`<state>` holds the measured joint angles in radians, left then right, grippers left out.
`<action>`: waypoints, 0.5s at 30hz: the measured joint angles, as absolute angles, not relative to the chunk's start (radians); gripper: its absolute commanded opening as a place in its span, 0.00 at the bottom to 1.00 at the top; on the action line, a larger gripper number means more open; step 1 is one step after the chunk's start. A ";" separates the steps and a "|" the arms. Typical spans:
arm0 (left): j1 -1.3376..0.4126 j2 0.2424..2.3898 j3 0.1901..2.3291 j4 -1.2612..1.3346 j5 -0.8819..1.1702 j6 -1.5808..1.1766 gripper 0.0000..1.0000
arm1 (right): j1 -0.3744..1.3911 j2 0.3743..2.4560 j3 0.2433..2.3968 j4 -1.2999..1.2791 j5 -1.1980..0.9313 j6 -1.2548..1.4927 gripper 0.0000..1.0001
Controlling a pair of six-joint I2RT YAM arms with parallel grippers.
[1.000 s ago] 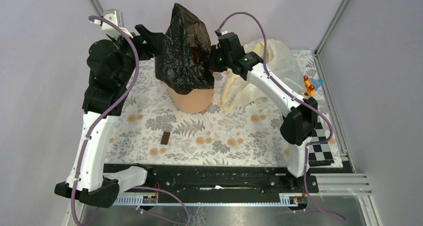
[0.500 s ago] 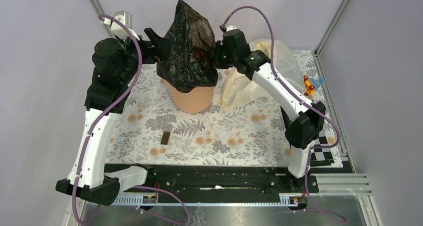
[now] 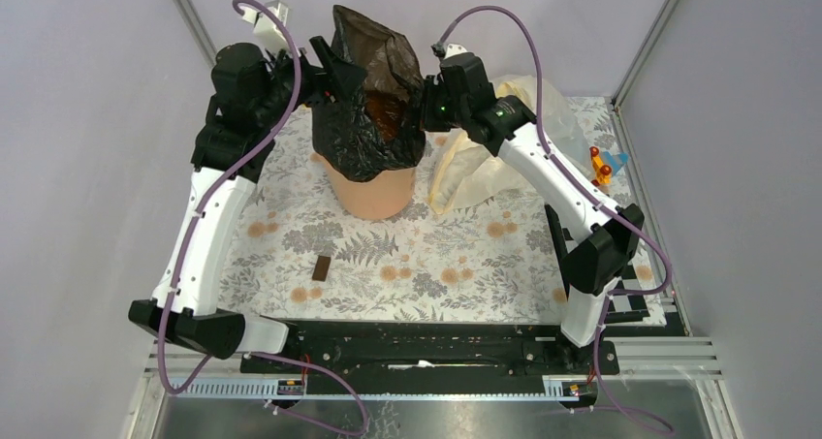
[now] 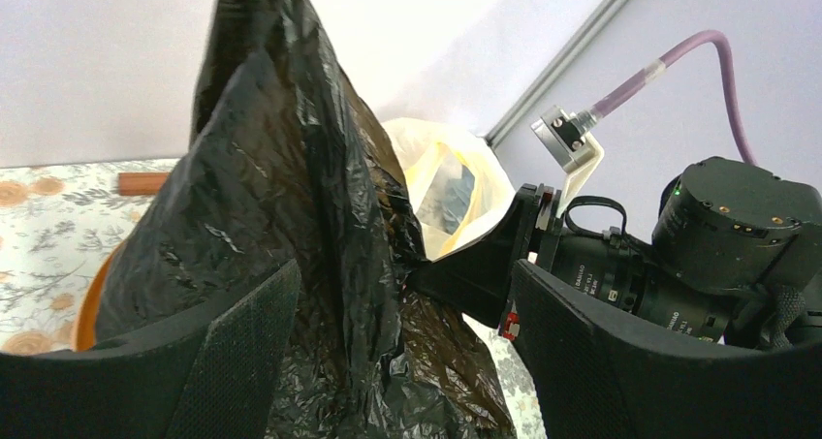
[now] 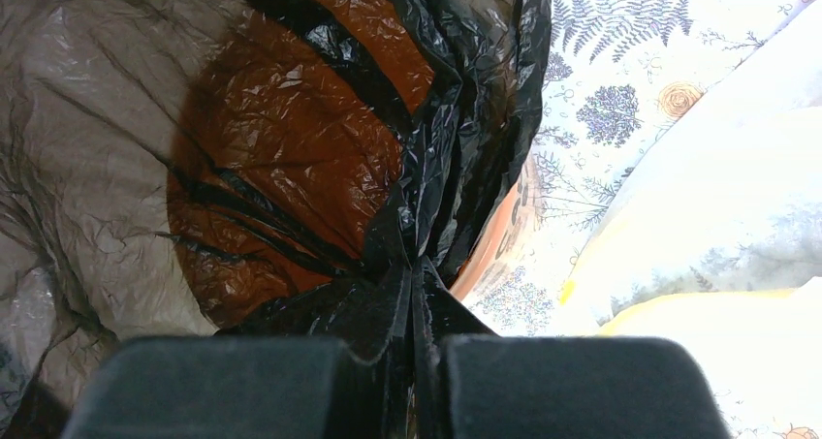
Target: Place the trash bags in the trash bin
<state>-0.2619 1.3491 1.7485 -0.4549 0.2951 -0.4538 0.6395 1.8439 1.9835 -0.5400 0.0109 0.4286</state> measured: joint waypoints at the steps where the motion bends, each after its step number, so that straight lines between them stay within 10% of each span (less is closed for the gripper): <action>1: -0.262 1.357 1.748 -0.456 0.300 -0.453 0.78 | 0.640 1.844 1.983 -0.542 0.011 0.426 0.00; 15: -0.261 1.394 1.752 -0.494 0.186 -0.429 0.78 | 0.653 1.842 1.985 -0.559 0.047 0.397 0.00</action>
<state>-0.2607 1.3941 1.7519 -0.4942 0.1856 -0.4290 0.6525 1.8420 1.9846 -0.5591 0.0475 0.3965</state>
